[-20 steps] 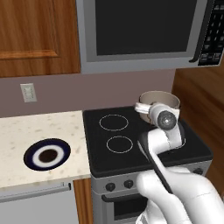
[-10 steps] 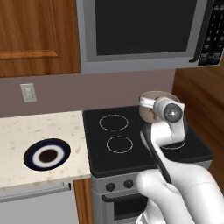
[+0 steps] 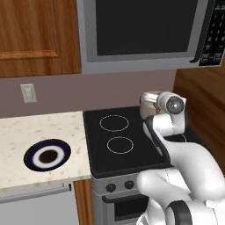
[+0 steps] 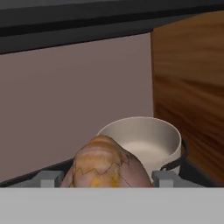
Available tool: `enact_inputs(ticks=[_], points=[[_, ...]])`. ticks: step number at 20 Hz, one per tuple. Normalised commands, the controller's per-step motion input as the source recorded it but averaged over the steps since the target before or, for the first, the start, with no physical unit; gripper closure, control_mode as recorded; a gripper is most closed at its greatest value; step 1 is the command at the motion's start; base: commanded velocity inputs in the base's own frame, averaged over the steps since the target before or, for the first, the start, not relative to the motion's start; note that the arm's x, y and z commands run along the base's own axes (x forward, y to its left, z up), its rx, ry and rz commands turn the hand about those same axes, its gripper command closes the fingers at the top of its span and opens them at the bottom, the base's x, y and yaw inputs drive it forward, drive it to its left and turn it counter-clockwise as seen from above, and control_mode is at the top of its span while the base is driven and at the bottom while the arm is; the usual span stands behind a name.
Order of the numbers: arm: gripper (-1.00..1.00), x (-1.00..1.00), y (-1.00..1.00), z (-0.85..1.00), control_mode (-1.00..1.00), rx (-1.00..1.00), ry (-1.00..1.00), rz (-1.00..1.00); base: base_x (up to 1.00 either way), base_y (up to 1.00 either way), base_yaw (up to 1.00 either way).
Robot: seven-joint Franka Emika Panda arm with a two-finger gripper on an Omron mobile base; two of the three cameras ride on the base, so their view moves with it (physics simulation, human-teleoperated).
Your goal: Retrieve the frozen meat and place it in the pot on a burner. Then turn the burner on.
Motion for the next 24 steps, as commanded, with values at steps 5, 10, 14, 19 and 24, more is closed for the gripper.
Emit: enact_inputs(ticks=[5,10,14,19,24], points=[[1.0,0.35,-0.38,0.0,-1.0,0.0,0.03,0.0,0.0,0.0,0.0],[1.0,0.35,-0.41,0.0,-1.0,0.0,0.07,0.0,0.0,0.0,0.0],[1.0,0.39,-0.29,-0.01,-1.0,0.0,0.13,0.0,0.0,0.0,0.0],[1.0,0.38,-0.19,-0.07,-1.0,0.0,0.1,0.0,0.0,0.0,0.0],[1.0,0.28,-0.17,-0.11,-1.0,0.0,0.01,0.0,0.0,0.0,0.0]])
